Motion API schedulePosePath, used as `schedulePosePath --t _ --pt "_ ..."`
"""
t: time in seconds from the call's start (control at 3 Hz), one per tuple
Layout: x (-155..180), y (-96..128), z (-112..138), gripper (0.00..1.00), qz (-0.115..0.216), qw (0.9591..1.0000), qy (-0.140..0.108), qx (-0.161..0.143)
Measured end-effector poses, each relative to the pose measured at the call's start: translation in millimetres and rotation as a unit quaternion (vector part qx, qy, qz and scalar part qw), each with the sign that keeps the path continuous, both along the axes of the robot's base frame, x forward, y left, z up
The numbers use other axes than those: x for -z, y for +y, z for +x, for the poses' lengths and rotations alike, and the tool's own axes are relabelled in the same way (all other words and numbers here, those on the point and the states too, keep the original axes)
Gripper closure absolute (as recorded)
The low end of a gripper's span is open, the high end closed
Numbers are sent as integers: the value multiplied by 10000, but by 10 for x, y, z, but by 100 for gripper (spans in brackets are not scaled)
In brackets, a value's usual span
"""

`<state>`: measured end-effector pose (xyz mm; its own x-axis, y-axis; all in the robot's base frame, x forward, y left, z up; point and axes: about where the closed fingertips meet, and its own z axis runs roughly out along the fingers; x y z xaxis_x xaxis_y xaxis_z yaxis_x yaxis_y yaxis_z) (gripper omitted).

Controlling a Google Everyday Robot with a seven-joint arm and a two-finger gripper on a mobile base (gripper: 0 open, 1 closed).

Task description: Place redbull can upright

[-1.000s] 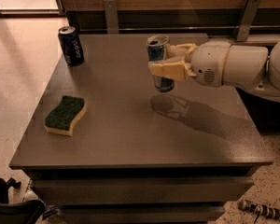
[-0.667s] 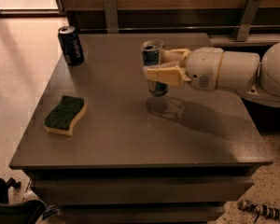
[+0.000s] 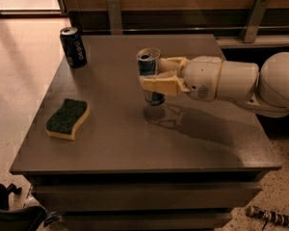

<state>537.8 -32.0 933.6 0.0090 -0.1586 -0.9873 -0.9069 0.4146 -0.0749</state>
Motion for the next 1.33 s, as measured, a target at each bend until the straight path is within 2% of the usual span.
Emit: schedulePosePath --t 0.67,1.33 --pt "214 148 -37 100 136 9996 87 -231" --pt "446 145 11 100 324 9987 239 -317"
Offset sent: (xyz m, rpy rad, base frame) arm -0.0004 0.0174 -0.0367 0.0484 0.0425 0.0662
